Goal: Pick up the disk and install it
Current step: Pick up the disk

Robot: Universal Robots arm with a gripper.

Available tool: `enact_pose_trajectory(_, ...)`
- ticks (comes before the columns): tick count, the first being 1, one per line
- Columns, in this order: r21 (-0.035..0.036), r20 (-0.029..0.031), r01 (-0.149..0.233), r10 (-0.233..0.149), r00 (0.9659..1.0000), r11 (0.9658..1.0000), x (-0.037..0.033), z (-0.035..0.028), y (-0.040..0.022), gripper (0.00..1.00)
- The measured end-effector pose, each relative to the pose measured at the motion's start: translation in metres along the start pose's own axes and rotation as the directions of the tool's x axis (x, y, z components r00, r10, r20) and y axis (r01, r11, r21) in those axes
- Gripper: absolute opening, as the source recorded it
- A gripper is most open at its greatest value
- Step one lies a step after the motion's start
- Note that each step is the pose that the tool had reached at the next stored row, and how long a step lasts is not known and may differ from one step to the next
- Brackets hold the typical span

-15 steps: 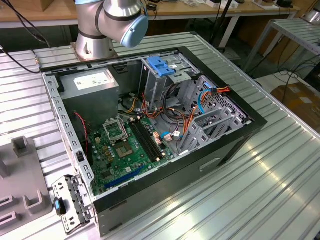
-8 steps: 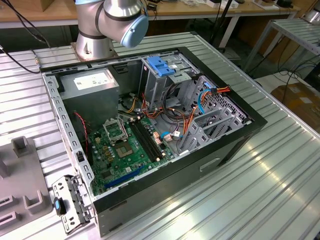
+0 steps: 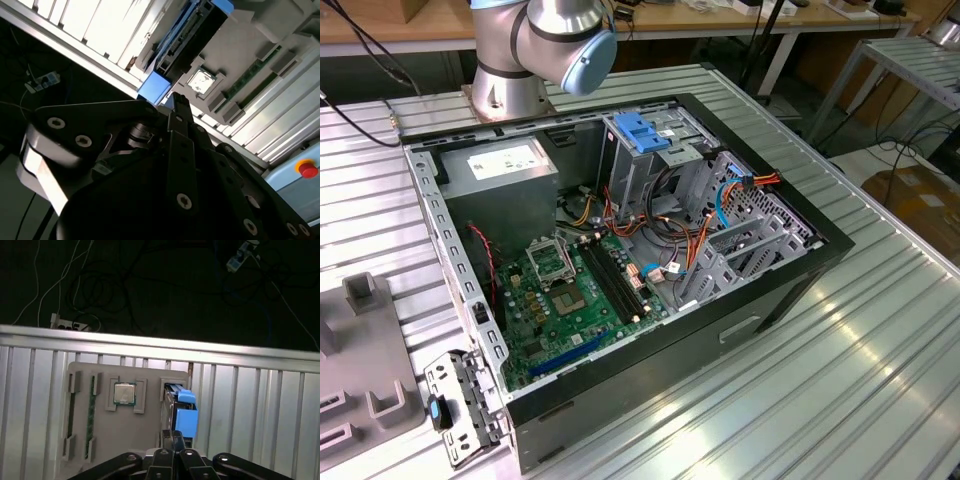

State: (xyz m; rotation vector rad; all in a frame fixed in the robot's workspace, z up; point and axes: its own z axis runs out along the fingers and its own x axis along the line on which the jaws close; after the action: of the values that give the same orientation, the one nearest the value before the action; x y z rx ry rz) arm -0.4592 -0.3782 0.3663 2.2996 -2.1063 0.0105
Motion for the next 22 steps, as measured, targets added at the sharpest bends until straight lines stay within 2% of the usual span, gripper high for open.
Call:
enact_pose_trajectory(2, 0.0008, -0.0001, 0.0, 0.0, 1.0, 1.0, -0.0004, 0.001, 0.0, 0.11)
enact_pose_trajectory(6, 0.0099, -0.0009, 0.0, 0.0, 1.0, 1.0, -0.0018, 0.0044, -0.0002, 0.11)
enact_pose_trajectory(11, 0.0194, -0.0013, -0.031, 0.031, 0.9995, 0.9993, -0.0037, 0.0074, -0.0001, 0.11)
enact_pose_trajectory(14, 0.0206, -0.0012, -0.039, 0.039, 0.9992, 0.999, -0.0066, 0.008, 0.0036, 0.29)
enact_pose_trajectory(15, 0.0206, -0.0011, -0.042, 0.042, 0.9991, 0.9989, -0.0083, 0.0083, 0.0072, 0.36)
enact_pose_trajectory(16, 0.0208, -0.0011, -0.045, 0.045, 0.999, 0.9988, -0.0094, 0.0089, 0.0109, 0.47)
enact_pose_trajectory(17, 0.0208, -0.0012, -0.046, 0.046, 0.9989, 0.9987, -0.0099, 0.0091, 0.012, 0.53)
enact_pose_trajectory(18, 0.0209, -0.0016, -0.046, 0.046, 0.9989, 0.9987, -0.011, 0.0093, 0.0119, 0.53)
enact_pose_trajectory(19, 0.0207, -0.0043, -0.046, 0.046, 0.9989, 0.9987, -0.0116, 0.0096, 0.0118, 0.6)
enact_pose_trajectory(22, 0.0207, -0.0048, -0.058, 0.058, 0.9983, 0.9981, -0.0117, 0.0128, 0.0119, 0.6)
